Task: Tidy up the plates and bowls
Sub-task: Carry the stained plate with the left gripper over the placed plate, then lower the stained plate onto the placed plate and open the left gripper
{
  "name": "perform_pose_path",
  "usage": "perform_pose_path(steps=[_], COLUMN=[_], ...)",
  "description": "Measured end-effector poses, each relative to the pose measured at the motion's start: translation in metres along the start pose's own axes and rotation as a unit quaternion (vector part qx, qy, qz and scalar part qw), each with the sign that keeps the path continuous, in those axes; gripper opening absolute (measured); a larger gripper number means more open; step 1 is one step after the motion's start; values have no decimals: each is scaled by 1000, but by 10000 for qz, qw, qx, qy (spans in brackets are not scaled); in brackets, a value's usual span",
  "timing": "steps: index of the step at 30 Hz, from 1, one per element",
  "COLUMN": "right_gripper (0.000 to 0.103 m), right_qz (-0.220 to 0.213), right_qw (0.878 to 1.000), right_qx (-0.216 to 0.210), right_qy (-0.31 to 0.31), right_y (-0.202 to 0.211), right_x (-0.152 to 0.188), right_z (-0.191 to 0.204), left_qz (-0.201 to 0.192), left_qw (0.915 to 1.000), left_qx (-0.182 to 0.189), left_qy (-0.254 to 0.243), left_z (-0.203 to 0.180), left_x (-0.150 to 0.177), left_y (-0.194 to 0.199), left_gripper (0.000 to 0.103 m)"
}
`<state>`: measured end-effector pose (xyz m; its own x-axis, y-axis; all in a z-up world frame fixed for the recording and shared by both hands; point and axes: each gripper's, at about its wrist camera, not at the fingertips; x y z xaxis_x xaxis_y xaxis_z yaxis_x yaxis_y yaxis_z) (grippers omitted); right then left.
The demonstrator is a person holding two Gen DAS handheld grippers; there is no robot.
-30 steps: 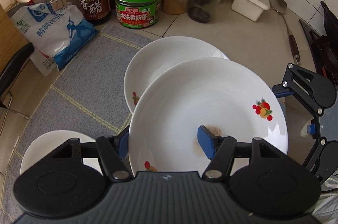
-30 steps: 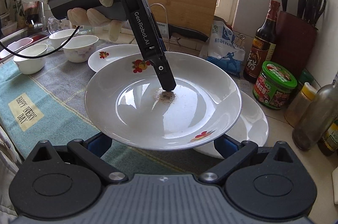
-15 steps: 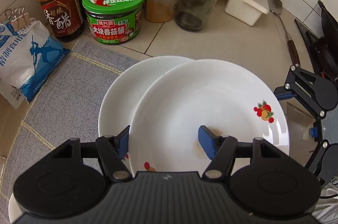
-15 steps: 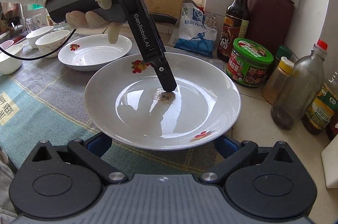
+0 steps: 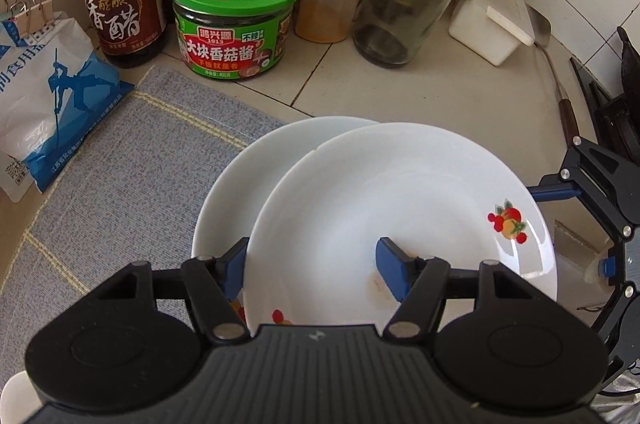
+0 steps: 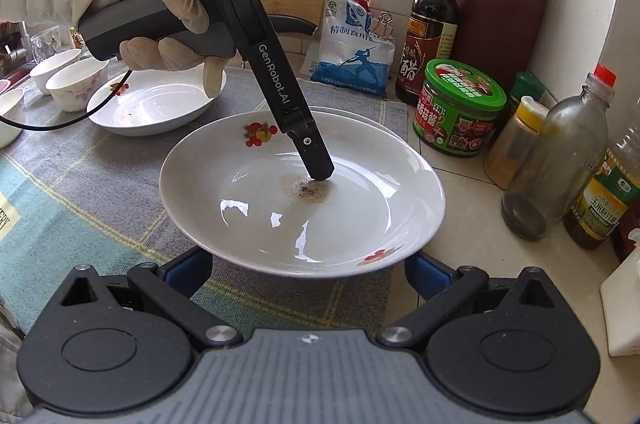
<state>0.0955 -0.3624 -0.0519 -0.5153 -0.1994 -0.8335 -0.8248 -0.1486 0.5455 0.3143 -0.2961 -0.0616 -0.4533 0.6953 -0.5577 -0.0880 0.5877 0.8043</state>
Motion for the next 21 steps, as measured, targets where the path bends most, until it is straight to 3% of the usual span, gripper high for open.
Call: perform_pose_path(steps=[13, 21], right_gripper=[103, 103], right_qz=[93, 99], right_qw=[9999, 9998], right_qx=[126, 140], right_qy=[-25, -70], right_y=[0, 3], right_x=[-4, -6], right_z=[1, 2], left_qz=[-40, -65], left_qw=[9999, 9998], left_qx=[-86, -122], left_qy=[-106, -166], left_z=[1, -3], left_x=[-6, -8], left_y=[-4, -7], left_gripper=[65, 70])
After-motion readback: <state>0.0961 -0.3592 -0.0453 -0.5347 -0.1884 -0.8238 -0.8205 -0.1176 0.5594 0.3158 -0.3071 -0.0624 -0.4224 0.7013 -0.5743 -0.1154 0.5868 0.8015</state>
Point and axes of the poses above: each gripper's, at about its wrist camera, not at the fingertips, and y roughly against the way its jaws point, z to its left, x to its underside, and after that the axes turned 12 degrees about -z, right-handed
